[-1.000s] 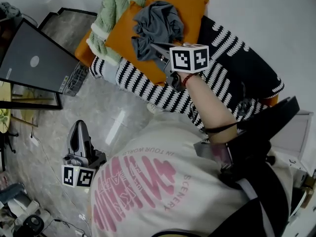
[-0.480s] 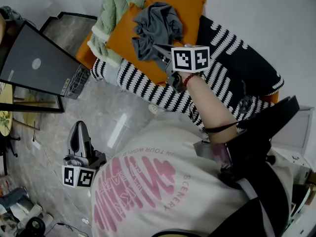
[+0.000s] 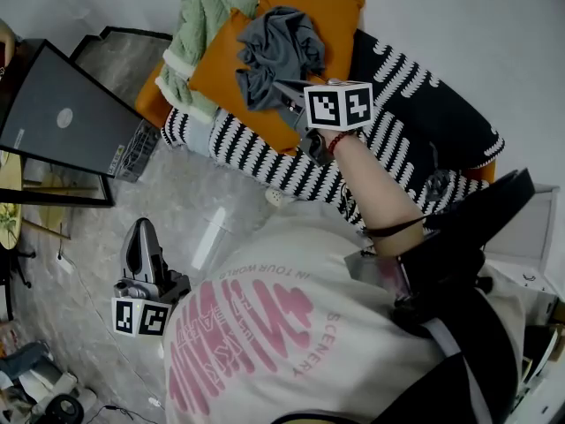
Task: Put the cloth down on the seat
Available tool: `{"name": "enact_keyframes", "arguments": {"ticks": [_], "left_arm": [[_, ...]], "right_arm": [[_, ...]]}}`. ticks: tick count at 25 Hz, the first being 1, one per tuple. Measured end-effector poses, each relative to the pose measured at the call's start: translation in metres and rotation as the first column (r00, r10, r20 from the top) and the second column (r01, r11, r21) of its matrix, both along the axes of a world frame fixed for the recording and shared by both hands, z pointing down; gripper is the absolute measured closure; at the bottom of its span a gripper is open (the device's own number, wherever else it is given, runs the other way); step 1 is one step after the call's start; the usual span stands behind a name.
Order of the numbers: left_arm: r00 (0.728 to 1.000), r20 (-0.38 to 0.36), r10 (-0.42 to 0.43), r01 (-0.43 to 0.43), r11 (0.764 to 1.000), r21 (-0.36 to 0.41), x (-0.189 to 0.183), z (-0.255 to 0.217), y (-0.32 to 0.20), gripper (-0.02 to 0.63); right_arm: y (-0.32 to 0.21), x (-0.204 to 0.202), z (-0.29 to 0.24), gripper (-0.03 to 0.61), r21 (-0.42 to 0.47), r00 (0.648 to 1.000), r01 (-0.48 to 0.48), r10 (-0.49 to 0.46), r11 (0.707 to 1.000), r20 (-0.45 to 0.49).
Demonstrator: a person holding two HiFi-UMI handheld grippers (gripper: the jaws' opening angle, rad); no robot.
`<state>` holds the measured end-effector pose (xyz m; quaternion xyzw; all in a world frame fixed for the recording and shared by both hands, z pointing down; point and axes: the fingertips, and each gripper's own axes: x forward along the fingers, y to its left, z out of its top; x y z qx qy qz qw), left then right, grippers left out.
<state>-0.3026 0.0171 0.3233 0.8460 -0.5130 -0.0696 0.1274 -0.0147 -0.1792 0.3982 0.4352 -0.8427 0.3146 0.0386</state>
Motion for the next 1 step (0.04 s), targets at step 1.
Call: {"name": "enact_keyframes", "arguments": {"ticks": [1], "left_arm": [[1.000, -0.001, -0.002, 0.002, 1.000, 0.002, -0.0005, 0.0001, 0.0017, 0.604]], "right_arm": [[0.0015, -0.0004, -0.0004, 0.568, 0.004, 1.000, 0.002, -0.002, 1.000, -0.006]]}}
